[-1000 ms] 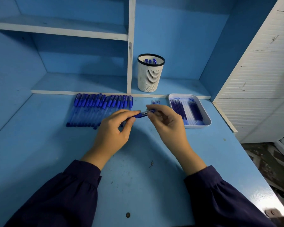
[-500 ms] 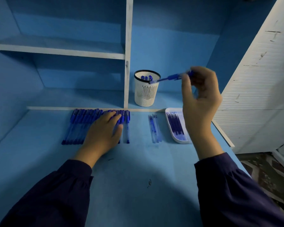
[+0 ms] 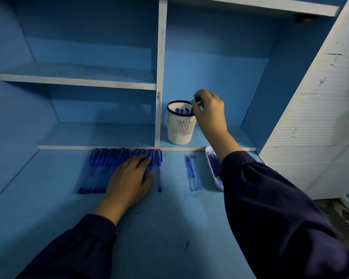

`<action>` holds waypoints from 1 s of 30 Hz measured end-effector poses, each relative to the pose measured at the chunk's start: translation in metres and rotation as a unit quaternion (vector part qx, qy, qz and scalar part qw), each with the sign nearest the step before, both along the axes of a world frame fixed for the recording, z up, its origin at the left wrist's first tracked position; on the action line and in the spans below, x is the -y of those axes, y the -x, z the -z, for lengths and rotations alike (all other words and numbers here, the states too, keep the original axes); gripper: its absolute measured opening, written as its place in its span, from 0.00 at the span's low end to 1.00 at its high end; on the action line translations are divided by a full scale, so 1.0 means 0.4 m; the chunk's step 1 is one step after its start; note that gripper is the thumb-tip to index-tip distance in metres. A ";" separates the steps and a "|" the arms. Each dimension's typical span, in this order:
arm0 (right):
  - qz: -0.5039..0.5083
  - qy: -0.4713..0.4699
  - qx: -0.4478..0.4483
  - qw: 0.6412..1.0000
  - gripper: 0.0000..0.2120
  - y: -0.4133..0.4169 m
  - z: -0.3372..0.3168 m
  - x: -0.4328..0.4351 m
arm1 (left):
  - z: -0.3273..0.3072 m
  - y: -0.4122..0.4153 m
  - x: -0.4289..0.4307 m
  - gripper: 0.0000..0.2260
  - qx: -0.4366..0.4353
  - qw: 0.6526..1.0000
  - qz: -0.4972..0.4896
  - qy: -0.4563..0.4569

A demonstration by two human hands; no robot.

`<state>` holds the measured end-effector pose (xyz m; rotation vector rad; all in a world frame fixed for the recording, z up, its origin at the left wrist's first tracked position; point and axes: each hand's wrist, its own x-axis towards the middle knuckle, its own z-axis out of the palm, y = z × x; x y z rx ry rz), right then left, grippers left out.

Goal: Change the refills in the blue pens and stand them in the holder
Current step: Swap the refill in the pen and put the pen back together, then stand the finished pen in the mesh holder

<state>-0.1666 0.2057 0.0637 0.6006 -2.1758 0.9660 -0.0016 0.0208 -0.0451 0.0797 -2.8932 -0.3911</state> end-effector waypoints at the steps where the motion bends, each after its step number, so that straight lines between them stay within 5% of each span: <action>1: 0.000 -0.006 0.013 1.000 0.05 0.004 0.014 -0.001 | 0.000 0.000 0.000 0.22 -0.004 1.000 0.002 0.001; 12: -0.005 0.130 0.188 0.973 0.11 -0.162 0.113 -0.026 | -0.006 -0.013 0.001 0.21 -0.028 0.999 -0.010 -0.031; 20: -0.087 0.018 0.372 0.924 0.11 -0.302 0.213 0.044 | 0.016 -0.076 0.037 0.29 -0.051 0.997 0.011 -0.049; 30: -0.070 -0.080 0.346 0.932 0.16 -0.335 0.232 0.079 | 0.035 -0.095 0.044 0.25 -0.055 0.997 0.018 -0.056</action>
